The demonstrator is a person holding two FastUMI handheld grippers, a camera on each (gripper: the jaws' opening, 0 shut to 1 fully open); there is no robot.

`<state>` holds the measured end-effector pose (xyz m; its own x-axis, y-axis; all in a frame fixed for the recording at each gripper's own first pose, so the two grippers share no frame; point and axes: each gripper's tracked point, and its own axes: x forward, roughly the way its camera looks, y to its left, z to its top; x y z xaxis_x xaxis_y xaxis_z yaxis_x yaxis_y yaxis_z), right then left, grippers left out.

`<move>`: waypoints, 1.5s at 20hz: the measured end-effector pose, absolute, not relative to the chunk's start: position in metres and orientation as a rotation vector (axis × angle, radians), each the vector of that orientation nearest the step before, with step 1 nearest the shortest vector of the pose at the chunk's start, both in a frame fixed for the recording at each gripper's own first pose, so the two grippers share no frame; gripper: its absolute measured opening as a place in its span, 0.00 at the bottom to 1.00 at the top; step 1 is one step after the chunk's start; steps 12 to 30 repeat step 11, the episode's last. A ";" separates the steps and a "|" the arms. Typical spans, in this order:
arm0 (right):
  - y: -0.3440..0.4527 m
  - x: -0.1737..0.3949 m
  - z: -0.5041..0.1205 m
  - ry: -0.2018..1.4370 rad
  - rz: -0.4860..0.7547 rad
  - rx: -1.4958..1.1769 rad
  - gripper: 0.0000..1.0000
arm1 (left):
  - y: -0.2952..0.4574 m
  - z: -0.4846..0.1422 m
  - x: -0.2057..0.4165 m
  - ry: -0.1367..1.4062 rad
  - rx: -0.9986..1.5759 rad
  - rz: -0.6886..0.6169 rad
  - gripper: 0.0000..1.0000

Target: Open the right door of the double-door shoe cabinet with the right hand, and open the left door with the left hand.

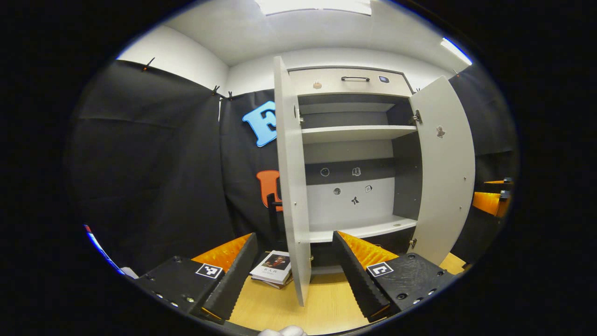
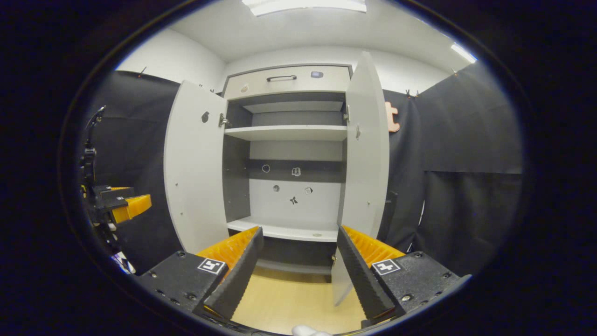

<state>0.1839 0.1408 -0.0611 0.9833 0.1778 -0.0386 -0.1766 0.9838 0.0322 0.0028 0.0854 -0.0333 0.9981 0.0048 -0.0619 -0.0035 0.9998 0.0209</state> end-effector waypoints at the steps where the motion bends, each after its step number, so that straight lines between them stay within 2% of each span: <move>1: 0.137 0.185 -0.062 0.044 0.172 0.025 0.99 | 0.074 -0.033 0.000 0.063 0.016 -0.009 0.96; 9: 0.117 0.192 -0.065 0.039 0.132 0.037 0.99 | 0.023 -0.036 -0.007 0.071 0.012 -0.040 0.96; 10: 0.116 0.193 -0.067 0.043 0.132 0.036 0.99 | 0.018 -0.037 -0.008 0.072 0.013 -0.045 0.89; 11: 0.117 0.194 -0.069 0.048 0.133 0.035 0.99 | 0.016 -0.038 -0.006 0.075 0.010 -0.048 0.89; 30: 0.117 0.194 -0.069 0.048 0.133 0.035 0.99 | 0.016 -0.038 -0.006 0.075 0.010 -0.048 0.89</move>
